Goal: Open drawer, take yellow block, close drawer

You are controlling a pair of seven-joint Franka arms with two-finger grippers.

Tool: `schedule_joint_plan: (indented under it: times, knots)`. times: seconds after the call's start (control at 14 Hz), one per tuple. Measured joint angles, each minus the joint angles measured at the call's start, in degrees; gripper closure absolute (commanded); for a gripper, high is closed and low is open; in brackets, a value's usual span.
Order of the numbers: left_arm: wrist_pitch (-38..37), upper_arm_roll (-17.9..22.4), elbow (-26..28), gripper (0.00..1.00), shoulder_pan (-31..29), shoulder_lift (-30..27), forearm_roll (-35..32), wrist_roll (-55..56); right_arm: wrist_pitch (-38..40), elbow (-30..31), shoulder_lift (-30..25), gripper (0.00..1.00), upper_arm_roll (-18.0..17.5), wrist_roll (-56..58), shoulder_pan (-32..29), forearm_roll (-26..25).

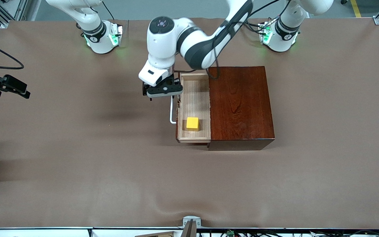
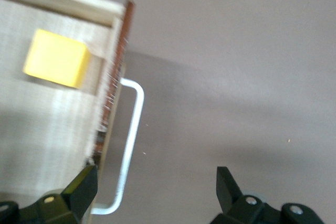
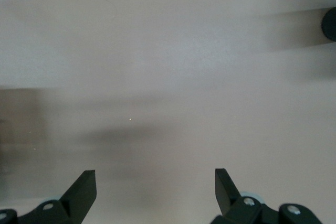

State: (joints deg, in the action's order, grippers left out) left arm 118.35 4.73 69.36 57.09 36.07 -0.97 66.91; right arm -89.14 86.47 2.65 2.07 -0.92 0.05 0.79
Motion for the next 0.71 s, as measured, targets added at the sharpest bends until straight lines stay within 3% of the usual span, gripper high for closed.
schedule_joint_plan:
  times: [0.71]
  knots:
    - [-12.42,0.84,0.32,0.00,-12.54,-7.77,0.00,-7.57,-1.07,0.00,0.11,0.00,-0.79,0.12,0.38,0.16]
